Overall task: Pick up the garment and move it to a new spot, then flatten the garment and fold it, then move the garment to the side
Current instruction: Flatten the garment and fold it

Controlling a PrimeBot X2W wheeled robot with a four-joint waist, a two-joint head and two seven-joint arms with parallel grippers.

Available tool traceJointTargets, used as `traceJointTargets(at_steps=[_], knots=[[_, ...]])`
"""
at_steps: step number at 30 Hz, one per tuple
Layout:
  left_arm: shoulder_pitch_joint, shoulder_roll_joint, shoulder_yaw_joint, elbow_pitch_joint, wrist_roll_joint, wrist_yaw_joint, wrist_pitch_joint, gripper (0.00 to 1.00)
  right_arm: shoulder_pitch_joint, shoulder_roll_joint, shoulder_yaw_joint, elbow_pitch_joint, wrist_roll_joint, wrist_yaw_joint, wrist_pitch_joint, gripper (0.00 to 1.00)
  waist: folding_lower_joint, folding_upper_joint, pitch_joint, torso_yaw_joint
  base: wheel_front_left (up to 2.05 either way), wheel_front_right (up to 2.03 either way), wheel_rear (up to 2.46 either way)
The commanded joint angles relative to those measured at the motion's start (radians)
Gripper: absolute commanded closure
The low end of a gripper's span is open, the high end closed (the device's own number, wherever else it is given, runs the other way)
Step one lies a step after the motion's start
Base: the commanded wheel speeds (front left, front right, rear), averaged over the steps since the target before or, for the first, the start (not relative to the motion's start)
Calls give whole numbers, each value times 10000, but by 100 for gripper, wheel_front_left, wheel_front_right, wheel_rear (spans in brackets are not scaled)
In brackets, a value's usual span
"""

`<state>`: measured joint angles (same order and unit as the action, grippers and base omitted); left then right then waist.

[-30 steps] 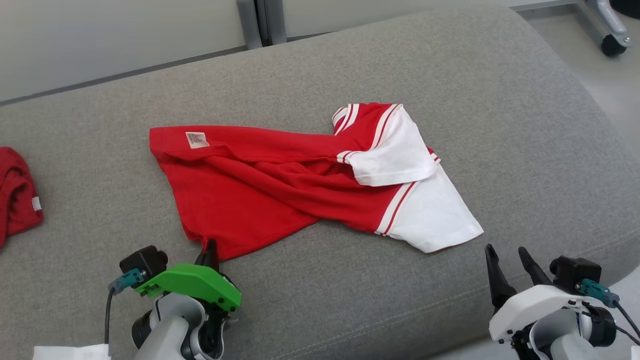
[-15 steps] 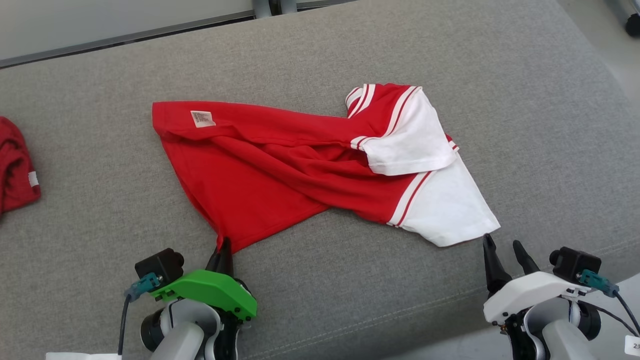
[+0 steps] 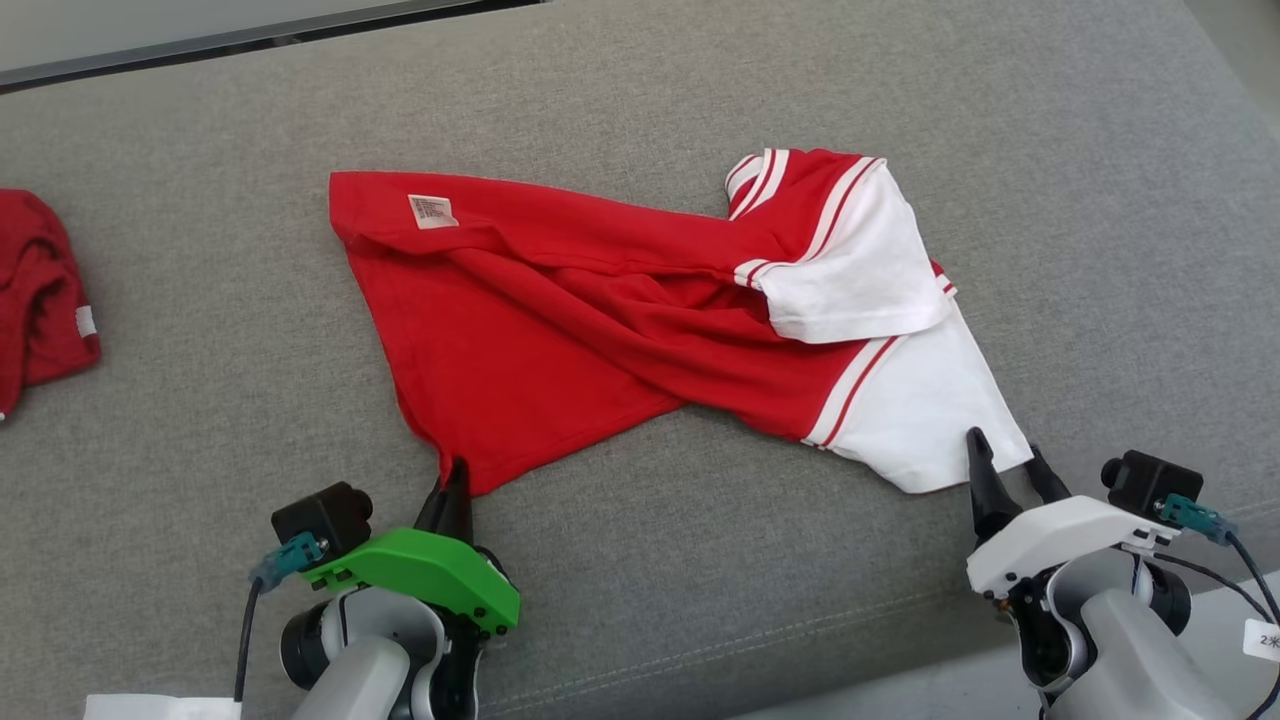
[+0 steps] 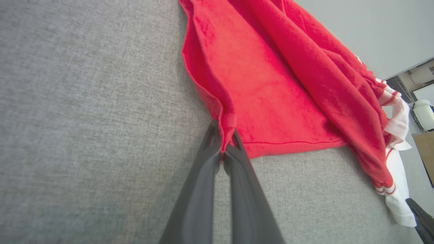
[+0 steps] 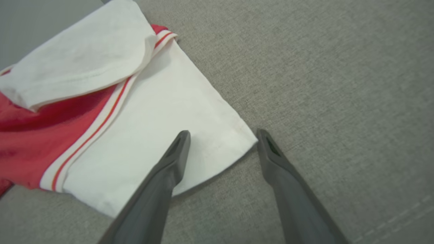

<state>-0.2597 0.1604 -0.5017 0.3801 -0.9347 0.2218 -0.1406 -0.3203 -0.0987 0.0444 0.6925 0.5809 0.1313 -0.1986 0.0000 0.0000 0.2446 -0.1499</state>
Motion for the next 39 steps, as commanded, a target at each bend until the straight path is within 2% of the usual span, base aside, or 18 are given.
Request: traceJointTargets(at_steps=[1,5,6,8,9,12,13,19,23,35,39], knots=[[65,73,-13,-90,90,66,51,100,-171,-97,80,207,120,-11,-15,0,0,0,14,58,0,0,0],[99,87,-49,-213,101,106,68,100,-403,-191,345,520,391,-11,-14,0,0,0,5,130,0,0,0],[114,91,-58,-253,109,119,81,100,-451,-237,477,588,470,-7,3,6,0,0,-2,149,0,0,0],[149,94,-82,-326,114,140,104,100,-519,-334,730,717,597,-6,14,51,0,0,-25,182,0,0,0],[171,95,-93,-354,116,145,108,100,-542,-363,875,761,680,-4,54,60,0,0,-39,196,0,0,0],[225,108,-120,-396,115,168,110,100,-606,-523,1232,893,875,-6,66,97,0,0,-107,228,0,0,0],[229,119,-122,-408,110,162,98,100,-617,-593,1316,948,935,-6,48,100,0,0,-138,232,0,0,0],[416,184,-59,-499,-10,180,36,100,-787,-991,1934,1249,1278,-6,77,100,0,0,-426,234,0,0,0],[459,203,1,-677,-146,112,66,100,-978,-1104,2107,1001,1843,-6,149,100,0,0,-601,240,0,0,0],[-23,464,465,-1717,-943,-73,900,100,-1293,-1918,2650,-1563,4275,-6,1416,100,0,0,-1182,193,0,0,0],[-541,817,618,-2128,-1034,22,1419,100,-1615,-2208,2486,-2295,4897,-6,1993,100,0,0,-1444,176,0,0,0]])
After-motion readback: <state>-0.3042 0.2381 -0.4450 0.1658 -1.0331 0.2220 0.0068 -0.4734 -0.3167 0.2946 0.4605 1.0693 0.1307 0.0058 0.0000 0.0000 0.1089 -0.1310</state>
